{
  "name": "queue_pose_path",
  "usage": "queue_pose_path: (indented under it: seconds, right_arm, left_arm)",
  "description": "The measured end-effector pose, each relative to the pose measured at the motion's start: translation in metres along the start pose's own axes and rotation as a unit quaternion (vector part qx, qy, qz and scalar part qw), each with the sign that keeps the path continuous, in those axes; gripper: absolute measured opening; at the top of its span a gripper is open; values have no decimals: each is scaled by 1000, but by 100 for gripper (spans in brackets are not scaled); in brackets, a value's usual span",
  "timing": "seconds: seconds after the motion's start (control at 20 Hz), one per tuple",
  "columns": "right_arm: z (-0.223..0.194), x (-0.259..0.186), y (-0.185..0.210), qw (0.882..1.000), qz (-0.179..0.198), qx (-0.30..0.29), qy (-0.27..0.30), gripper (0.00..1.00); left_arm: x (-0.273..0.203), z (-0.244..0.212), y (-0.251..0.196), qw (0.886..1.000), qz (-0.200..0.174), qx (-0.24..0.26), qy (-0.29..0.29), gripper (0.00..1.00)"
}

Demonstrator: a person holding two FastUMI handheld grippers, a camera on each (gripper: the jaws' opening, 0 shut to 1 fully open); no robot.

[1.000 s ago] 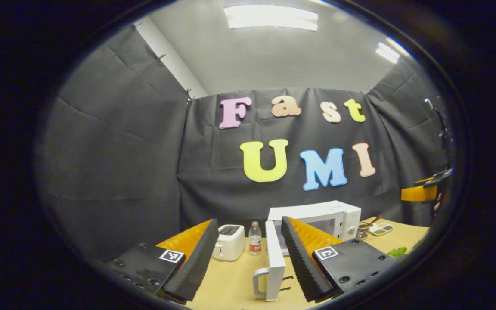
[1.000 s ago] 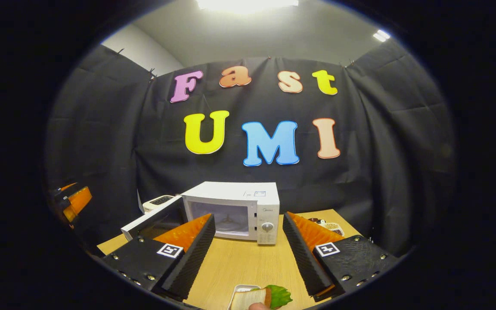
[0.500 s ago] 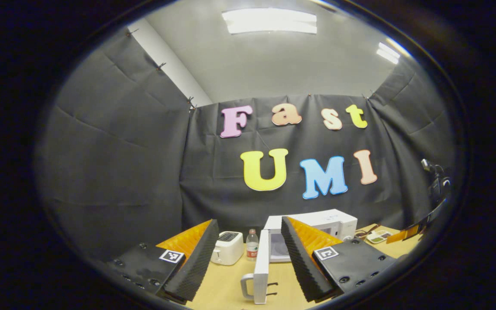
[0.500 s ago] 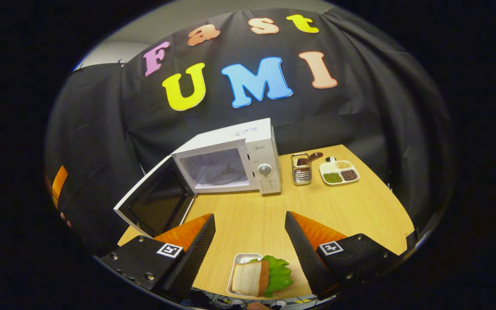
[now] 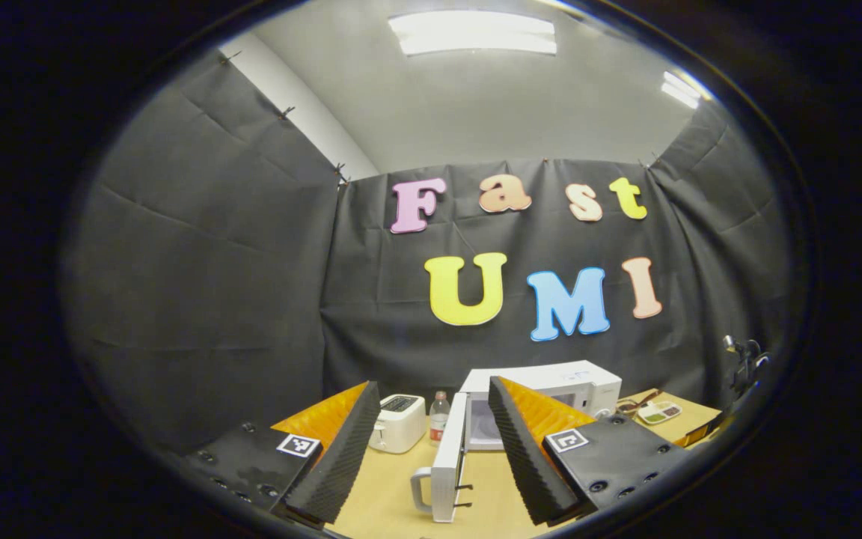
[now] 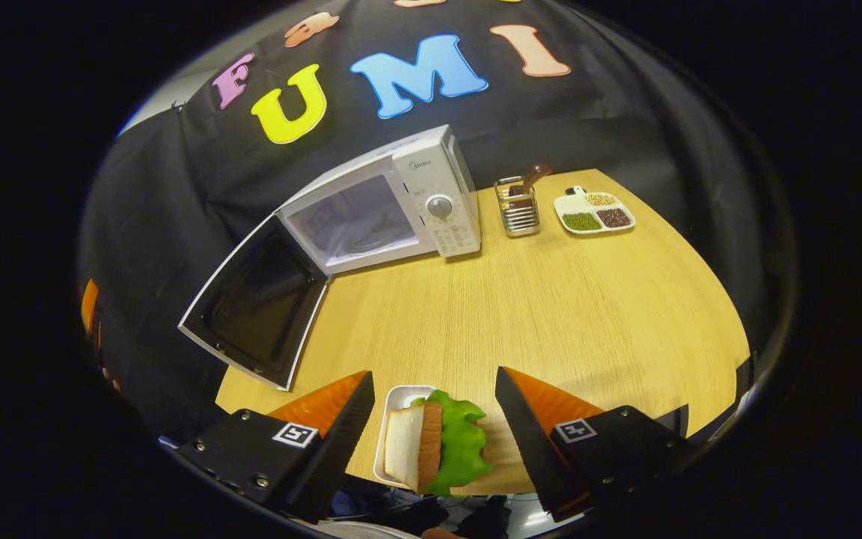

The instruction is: Open the microwave oven with the left hand, put the food in, and close the microwave oven.

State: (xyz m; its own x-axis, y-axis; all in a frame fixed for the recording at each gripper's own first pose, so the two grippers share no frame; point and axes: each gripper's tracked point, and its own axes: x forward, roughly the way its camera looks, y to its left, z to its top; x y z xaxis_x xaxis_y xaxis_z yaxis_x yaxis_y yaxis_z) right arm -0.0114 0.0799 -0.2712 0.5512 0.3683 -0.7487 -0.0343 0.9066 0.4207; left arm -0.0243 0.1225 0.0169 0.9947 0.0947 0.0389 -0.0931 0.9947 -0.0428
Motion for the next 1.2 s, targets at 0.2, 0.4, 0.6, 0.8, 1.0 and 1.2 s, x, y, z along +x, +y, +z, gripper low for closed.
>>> queue_pose_path:
  seconds: [0.2,0.4,0.6,0.8,1.0,1.2]
  right_arm:
    - [-30,10,-8,999,11,17,43,99]
    - [-50,18,-5,995,33,51,77,99]
    - [-70,21,-2,990,48,66,113,89]
    - [-72,19,6,985,66,88,133,86]
    - [-73,20,14,981,91,98,143,43]
    - [-62,12,18,982,103,89,133,28]
  left_arm:
    - [0,-1,-14,1000,-2,4,3,95]
    - [-3,-4,-21,1000,0,6,7,95]
    - [-5,-6,-22,1000,6,9,11,94]
    - [-5,-3,-26,1000,15,10,7,95]
    - [-14,-3,-35,1000,22,12,6,95]
    - [-19,3,-40,1000,30,10,-2,96]
